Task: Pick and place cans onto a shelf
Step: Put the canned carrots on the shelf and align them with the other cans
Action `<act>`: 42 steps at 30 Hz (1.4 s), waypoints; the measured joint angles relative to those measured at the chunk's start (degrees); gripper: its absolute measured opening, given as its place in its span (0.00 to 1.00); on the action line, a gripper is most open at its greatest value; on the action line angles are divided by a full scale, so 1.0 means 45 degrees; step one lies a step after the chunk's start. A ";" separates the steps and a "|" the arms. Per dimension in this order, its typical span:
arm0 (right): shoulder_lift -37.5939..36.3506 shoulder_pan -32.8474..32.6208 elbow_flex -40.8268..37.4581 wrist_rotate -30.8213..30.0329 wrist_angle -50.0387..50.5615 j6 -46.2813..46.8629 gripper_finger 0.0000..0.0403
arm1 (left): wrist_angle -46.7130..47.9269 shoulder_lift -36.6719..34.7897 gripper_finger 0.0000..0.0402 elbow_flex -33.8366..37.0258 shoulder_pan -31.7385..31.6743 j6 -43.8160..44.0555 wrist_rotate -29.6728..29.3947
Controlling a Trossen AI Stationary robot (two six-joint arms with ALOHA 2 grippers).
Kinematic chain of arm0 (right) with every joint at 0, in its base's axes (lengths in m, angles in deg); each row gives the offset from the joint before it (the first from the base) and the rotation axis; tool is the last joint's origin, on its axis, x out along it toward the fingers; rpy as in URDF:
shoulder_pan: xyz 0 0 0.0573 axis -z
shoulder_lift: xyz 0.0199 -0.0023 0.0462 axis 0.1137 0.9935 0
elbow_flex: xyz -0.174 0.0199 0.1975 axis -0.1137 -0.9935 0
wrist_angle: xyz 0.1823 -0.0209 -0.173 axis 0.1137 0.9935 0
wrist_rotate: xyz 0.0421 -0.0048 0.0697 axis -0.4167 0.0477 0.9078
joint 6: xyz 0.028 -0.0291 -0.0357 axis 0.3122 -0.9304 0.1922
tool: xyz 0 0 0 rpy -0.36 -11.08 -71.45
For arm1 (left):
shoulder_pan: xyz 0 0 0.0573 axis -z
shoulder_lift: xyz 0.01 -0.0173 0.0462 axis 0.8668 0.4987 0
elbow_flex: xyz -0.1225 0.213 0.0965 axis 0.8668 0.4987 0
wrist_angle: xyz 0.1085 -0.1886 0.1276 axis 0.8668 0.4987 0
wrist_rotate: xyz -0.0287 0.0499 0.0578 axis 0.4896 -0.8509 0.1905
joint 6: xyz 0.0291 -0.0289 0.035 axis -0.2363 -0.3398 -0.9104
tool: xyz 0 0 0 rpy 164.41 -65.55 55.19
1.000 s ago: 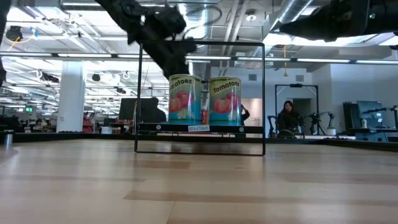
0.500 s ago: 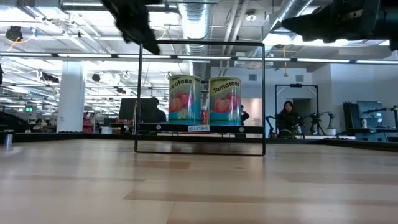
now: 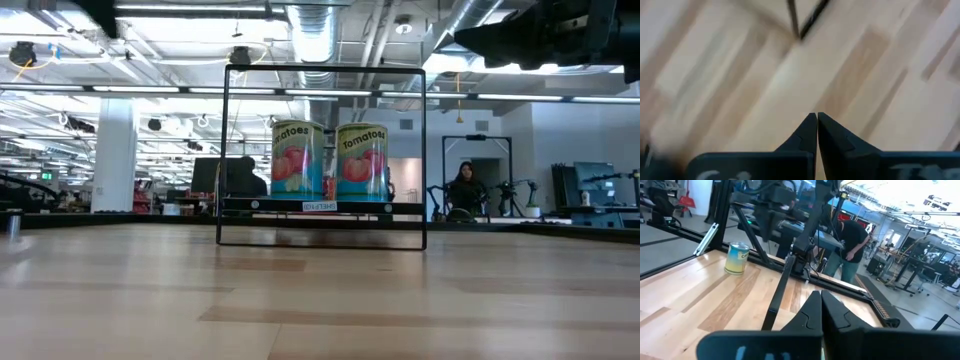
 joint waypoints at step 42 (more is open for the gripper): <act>0.0000 -0.0617 0.0010 -0.0005 0.0167 0.0404 0.02 | 0.2127 0.4843 0.02 -0.2017 0.3503 0.9440 0.3464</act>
